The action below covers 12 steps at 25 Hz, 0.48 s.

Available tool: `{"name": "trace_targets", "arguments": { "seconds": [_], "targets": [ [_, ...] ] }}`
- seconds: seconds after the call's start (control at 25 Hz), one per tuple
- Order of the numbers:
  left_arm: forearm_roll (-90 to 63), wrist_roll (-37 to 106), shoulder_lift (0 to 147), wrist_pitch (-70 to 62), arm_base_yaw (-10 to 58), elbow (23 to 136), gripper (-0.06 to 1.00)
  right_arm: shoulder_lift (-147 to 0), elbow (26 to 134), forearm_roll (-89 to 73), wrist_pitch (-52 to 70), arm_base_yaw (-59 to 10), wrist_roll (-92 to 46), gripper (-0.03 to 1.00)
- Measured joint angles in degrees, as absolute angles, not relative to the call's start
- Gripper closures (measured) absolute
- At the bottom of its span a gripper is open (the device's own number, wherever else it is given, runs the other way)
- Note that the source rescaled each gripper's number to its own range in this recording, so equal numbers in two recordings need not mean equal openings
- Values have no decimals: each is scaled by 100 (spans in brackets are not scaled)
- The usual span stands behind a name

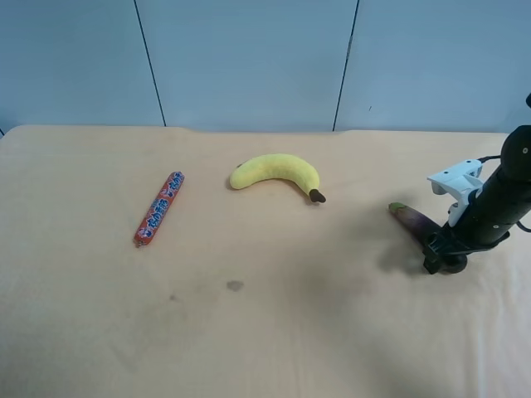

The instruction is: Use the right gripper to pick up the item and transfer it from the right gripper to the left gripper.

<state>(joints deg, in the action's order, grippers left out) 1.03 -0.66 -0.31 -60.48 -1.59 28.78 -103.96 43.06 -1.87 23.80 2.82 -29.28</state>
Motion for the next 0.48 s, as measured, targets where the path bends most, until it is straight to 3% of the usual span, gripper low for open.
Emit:
{"name": "trace_targets", "arguments": {
  "seconds": [0.08, 0.24, 0.28, 0.48],
  "targets": [
    [103, -66, -31, -6048, -159, 2878, -6, -10396, 4306, -248, 2368, 282, -2924, 58],
    [103, -66, -31, -6048, -159, 2878, -6, -10396, 4306, -317, 2368, 282, -2922, 92],
    [103, -66, -31, -6048, -159, 2878, -6, -10396, 4306, -358, 2375, 282, -2917, 97],
    [103, -66, -31, -6048, -159, 2878, -6, -10332, 4306, -552, 2387, 282, -2917, 97]
  ]
}}
